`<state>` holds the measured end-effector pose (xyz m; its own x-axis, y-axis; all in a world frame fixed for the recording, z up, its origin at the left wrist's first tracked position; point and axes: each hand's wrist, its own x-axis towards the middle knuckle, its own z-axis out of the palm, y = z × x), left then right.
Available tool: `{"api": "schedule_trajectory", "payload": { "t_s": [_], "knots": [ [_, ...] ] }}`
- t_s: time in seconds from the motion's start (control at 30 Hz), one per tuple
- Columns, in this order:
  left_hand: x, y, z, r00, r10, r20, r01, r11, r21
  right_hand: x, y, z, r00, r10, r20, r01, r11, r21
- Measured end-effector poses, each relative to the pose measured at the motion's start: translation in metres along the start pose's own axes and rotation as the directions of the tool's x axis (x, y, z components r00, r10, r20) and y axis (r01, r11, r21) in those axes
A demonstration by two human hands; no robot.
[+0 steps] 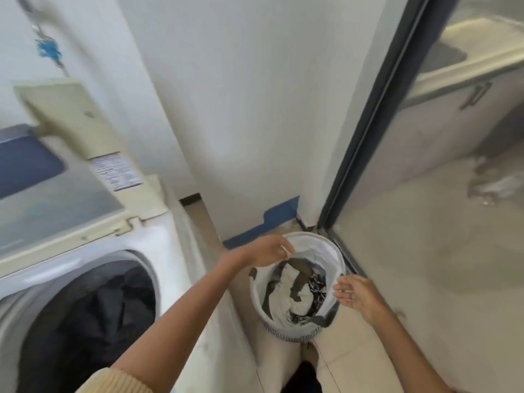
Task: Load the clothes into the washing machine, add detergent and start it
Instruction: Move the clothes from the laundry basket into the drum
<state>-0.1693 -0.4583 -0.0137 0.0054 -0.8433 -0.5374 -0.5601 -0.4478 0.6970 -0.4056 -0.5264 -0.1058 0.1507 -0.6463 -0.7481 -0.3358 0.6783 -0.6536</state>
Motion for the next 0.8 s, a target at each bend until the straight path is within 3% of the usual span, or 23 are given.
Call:
{"api": "schedule_trajectory", "payload": {
  "t_s": [0.13, 0.23, 0.37, 0.43, 0.5, 0.6, 0.7, 0.77, 0.8],
  "knots": [
    [0.100, -0.020, 0.044, 0.975, -0.223, 0.020, 0.224, 0.970, -0.094, 0.062, 0.028, -0.004, 0.991, 0.131, 0.018, -0.130, 0.991, -0.020],
    [0.158, -0.067, 0.093, 0.918, -0.394, 0.051, 0.393, 0.882, -0.261, 0.116, 0.054, 0.007, 0.979, 0.191, 0.069, -0.185, 0.980, -0.076],
    [0.212, -0.145, 0.169, 0.817, -0.568, 0.098, 0.563, 0.751, -0.345, 0.203, 0.099, 0.034, 0.970, 0.202, 0.133, -0.147, 0.928, -0.343],
    [0.234, -0.182, 0.203, 0.805, -0.580, 0.124, 0.588, 0.754, -0.293, 0.252, 0.128, 0.049, 0.969, 0.154, 0.191, -0.015, 0.815, -0.579],
    [0.256, -0.213, 0.230, 0.788, -0.593, 0.163, 0.613, 0.733, -0.294, 0.295, 0.151, 0.063, 0.937, 0.146, 0.317, 0.181, 0.574, -0.799],
    [0.286, -0.250, 0.258, 0.749, -0.640, 0.174, 0.660, 0.693, -0.291, 0.360, 0.189, 0.079, 0.837, 0.287, 0.466, 0.414, 0.226, -0.882],
    [0.312, -0.282, 0.280, 0.730, -0.654, 0.197, 0.683, 0.700, -0.209, 0.411, 0.224, 0.106, 0.869, 0.259, 0.423, 0.420, 0.068, -0.905],
    [0.323, -0.299, 0.289, 0.710, -0.682, 0.174, 0.704, 0.677, -0.215, 0.432, 0.250, 0.129, 0.909, 0.122, 0.399, 0.394, 0.065, -0.917],
    [0.325, -0.306, 0.293, 0.702, -0.695, 0.158, 0.710, 0.666, -0.227, 0.437, 0.262, 0.137, 0.897, 0.122, 0.425, 0.416, 0.092, -0.905]
  ]
}}
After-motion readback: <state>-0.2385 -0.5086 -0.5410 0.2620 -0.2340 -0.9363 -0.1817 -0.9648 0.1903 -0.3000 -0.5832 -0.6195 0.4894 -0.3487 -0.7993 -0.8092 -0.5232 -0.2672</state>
